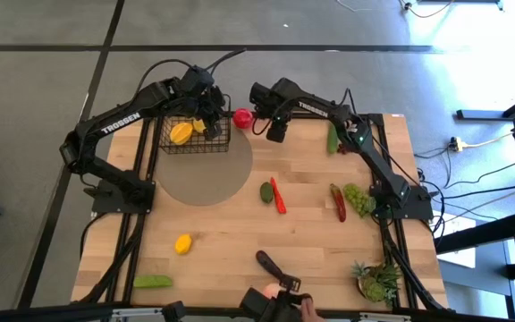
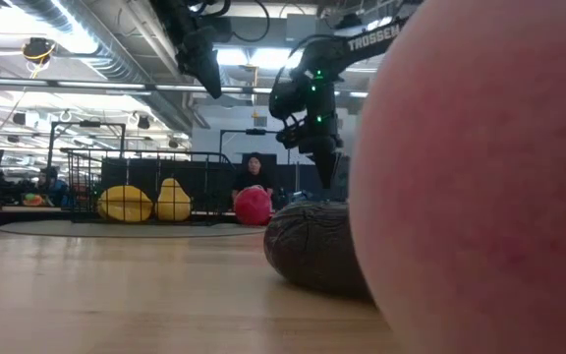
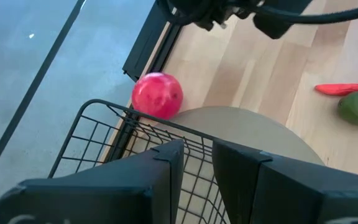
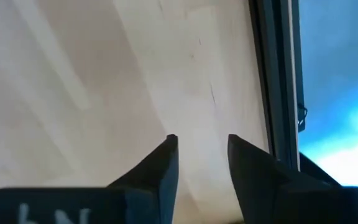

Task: Build produce basket
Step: Put the red apple into the black wire basket

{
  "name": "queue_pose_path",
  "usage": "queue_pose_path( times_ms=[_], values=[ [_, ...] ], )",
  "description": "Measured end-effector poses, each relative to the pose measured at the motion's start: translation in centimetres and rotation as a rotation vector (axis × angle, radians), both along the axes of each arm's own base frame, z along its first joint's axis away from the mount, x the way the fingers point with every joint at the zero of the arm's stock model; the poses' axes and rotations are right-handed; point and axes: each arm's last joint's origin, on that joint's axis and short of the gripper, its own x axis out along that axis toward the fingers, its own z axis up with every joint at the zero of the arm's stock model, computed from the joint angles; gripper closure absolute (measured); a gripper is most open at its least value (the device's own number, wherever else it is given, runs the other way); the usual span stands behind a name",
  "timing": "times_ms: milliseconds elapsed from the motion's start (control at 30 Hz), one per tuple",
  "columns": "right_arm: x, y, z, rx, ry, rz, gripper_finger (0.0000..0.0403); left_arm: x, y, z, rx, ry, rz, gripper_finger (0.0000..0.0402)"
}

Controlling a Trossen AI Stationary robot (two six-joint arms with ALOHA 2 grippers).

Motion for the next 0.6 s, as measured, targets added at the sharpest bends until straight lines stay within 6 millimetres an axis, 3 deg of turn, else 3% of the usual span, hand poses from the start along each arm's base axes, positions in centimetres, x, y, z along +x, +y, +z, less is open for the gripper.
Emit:
queue_pose_path(
  times_ms=[300, 600],
  values=[
    [0.3, 0.5, 2.1, 0.031, -0.135, 0.019, 0.0271, 0.0, 0.0, 0.0, 0.001, -0.002, 0.000, 0.0327],
    [1.9, 0.3, 2.5, 0.061, -0.328, 0.196, 0.0271, 0.0, 0.0, 0.0, -0.012, -0.011, 0.013, 0.0327]
  ],
)
